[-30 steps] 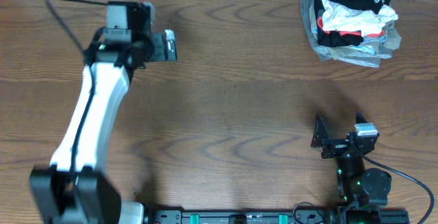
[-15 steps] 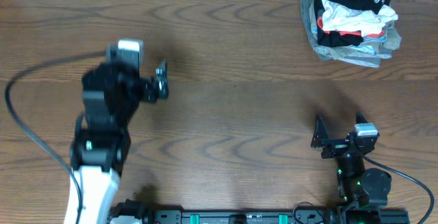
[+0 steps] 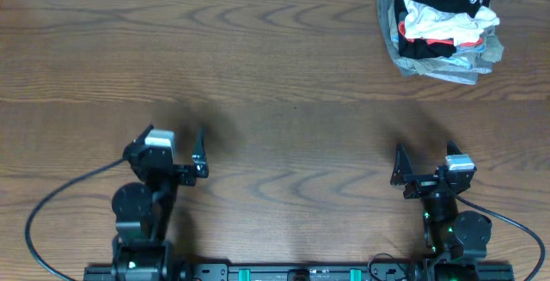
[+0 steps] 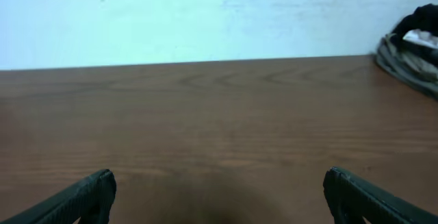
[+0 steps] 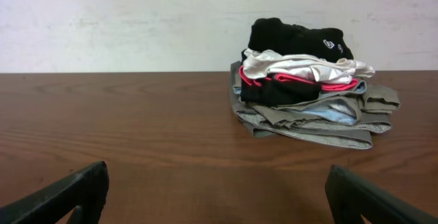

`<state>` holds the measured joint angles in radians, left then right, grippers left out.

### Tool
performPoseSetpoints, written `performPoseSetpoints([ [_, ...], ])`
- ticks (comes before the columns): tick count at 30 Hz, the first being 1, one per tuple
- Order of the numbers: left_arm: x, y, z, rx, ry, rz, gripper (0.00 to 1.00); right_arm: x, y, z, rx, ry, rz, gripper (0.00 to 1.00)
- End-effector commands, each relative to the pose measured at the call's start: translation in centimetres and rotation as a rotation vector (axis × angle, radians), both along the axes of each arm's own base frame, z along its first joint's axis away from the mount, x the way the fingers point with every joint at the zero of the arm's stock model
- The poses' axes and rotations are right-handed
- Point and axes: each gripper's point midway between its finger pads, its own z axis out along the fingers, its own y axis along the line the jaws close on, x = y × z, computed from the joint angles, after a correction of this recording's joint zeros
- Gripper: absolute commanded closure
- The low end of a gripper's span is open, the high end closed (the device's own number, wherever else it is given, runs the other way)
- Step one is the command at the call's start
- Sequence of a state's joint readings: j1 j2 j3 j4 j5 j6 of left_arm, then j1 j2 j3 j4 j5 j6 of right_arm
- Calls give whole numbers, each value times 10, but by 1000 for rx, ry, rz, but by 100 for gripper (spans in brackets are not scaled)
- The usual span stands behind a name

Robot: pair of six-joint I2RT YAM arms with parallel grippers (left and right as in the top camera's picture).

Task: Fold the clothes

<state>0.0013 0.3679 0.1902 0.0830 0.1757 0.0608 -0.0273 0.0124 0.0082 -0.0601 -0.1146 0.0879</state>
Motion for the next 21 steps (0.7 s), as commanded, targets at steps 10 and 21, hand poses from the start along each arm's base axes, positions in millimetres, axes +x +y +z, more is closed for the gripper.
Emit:
performPoseSetpoints([
  [10,-12,15,-23,-29,-57,66,2,0,3,-1,12,0,11,1],
  [21,-21,15,-33,-28,-65,67,2,0,3,-1,12,0,11,1],
])
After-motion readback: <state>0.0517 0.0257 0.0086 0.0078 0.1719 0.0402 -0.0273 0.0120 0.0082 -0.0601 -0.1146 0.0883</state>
